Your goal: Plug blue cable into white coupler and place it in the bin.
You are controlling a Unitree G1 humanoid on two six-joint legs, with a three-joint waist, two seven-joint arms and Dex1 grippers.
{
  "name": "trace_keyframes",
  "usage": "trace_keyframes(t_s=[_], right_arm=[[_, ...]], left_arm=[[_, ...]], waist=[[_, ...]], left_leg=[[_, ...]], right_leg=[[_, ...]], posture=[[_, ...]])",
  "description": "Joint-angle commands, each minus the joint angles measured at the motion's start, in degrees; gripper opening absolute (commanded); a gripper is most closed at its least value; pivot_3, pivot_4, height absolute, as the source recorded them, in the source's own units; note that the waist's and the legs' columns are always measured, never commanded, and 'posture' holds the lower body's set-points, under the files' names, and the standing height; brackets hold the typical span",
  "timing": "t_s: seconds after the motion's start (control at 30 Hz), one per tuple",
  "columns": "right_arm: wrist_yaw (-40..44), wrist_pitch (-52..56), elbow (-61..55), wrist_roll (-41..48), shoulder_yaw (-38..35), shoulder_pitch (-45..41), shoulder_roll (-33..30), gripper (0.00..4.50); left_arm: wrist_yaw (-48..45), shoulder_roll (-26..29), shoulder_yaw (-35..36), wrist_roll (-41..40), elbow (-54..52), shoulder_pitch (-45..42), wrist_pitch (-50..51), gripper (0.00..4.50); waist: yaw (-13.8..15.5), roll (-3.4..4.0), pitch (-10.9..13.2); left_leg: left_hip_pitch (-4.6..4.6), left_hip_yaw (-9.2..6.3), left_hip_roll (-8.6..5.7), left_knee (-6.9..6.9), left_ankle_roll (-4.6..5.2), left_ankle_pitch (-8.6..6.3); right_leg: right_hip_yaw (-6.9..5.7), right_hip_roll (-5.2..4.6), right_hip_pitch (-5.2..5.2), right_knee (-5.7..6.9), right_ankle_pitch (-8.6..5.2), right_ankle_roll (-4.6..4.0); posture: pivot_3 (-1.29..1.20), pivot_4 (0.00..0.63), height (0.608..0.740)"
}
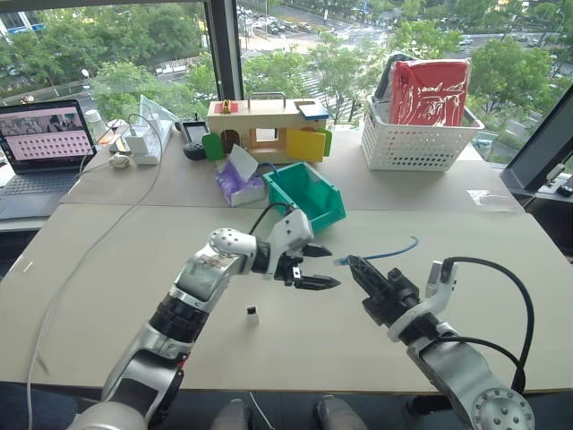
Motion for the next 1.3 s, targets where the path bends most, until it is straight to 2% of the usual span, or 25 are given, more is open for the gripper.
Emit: trace_keyframes(t_s=[0.03, 0.23, 0.37, 0.43, 0.57, 0.7, 0.77, 0.87, 1.07, 1.17, 1.3], right_arm=[[1.06, -2.66, -1.69, 1.17, -1.5, -0.2, 1.28, 0.0], [1.94, -1.61, 2.66, 4.01, -0.92, -2.99, 1.41, 0.0], [3.0, 0.31, 6.24, 4.92, -0.08, -5.87, 0.75, 0.0], [3.43, 1.45, 7.77, 5.49, 0.32, -6.99, 0.4, 0.0], [3.95, 3.27, 9.73, 6.66, 0.82, -8.37, 0.04, 0.0], [3.98, 4.35, 10.9, 7.54, 1.13, -8.94, 0.01, 0.0], [3.86, 4.86, 11.06, 7.98, 1.22, -9.03, -0.05, 0.0], [2.69, 4.27, 10.95, 9.24, 0.69, -9.68, 0.23, 0.0], [0.5, 3.38, 9.95, 10.82, 0.28, -10.11, 0.7, 0.0], [0.09, 3.6, 9.2, 11.16, -0.16, -8.92, 0.07, 0.0], [-0.53, 3.31, 7.67, 11.16, -0.49, -8.17, -0.73, 0.0]], left_arm=[[-3.1, 5.19, 7.63, -7.42, -7.31, 1.31, 3.61, 4.4], [1.27, 13.04, 15.93, -9.57, -11.51, 6.63, 6.7, 4.4], [3.98, 17.36, 19.96, -8.45, -17.51, 15.74, 4.55, 4.4], [4.91, 18.25, 23.13, -10.49, -21.59, 21.24, 4.76, 4.4], [10.31, 16.62, 29.8, -14.09, -27.71, 30.2, 6.73, 4.4], [18.43, 10.5, 33.28, -19.16, -37.92, 41.21, 9.09, 4.4], [21.84, 8.16, 34.61, -18.91, -40.48, 45.88, 8.38, 4.4], [25.53, 6.51, 33.52, -14.45, -42.25, 52.54, 4.98, 4.4], [30.7, 0.41, 27.57, -13.53, -45.28, 60.47, 1.49, 4.4], [33.75, -1.87, 20.64, -10.73, -44.76, 59.74, 1.45, 4.4], [36.93, -3.84, 16.62, -10.06, -43.73, 57.26, 2.26, 4.4]], waist=[[-0.14, 0.01, 0.0], [0.01, 0.01, 0.0], [-0.18, 0.01, 0.0], [-0.09, 0.01, 0.0], [0.21, 0.0, 0.0], [0.12, -0.02, -0.02], [0.02, -0.02, -0.02], [0.03, -0.02, -0.04], [0.08, -0.02, -0.04], [0.26, -0.02, -0.07], [0.08, -0.01, -0.08]], left_leg=[[0.0, 0.01, 0.01, 0.0, 0.0, 0.0], [0.06, 0.02, 0.05, 0.0, 0.0, 0.0], [0.08, 0.05, 0.11, 0.0, 0.0, 0.0], [0.07, 0.04, 0.13, -0.02, 0.0, 0.0], [0.04, 0.02, 0.19, -0.02, 0.0, 0.0], [0.1, 0.1, 0.19, -0.02, 0.0, 0.0], [0.09, 0.13, 0.19, -0.02, -0.01, 0.0], [0.11, 0.09, 0.19, -0.02, -0.01, 0.0], [0.2, 0.14, 0.21, -0.02, -0.01, 0.0], [0.18, 0.15, 0.18, -0.02, -0.01, 0.0], [0.16, 0.17, 0.15, -0.02, -0.01, 0.0]], right_leg=[[0.01, 0.0, -0.02, 0.0, 0.0, -0.01], [0.0, -0.01, 0.02, 0.01, -0.01, -0.02], [0.01, -0.01, 0.0, 0.01, 0.03, -0.1], [0.0, -0.01, -0.02, 0.03, 0.18, -0.44], [-0.05, -0.05, -0.02, 0.02, 0.19, -0.48], [0.0, -0.11, 0.03, -0.01, 0.19, -0.46], [0.05, -0.15, 0.03, -0.03, 0.2, -0.46], [0.01, -0.03, 0.01, 0.04, 0.19, -0.49], [0.05, -0.02, 0.06, 0.03, 0.08, -0.36], [0.03, -0.07, 0.09, 0.01, 0.07, -0.35], [0.04, -0.03, 0.06, 0.0, 0.08, -0.32]], posture=[[0.0, 0.15, 0.715], [0.0, 0.15, 0.715], [0.0, 0.15, 0.715], [0.0, 0.15, 0.715], [0.0, 0.15, 0.715], [0.0, 0.15, 0.715], [0.0, 0.15, 0.715], [0.0, 0.15, 0.715], [0.0, 0.15, 0.715], [0.0, 0.15, 0.715], [0.0, 0.15, 0.715]])
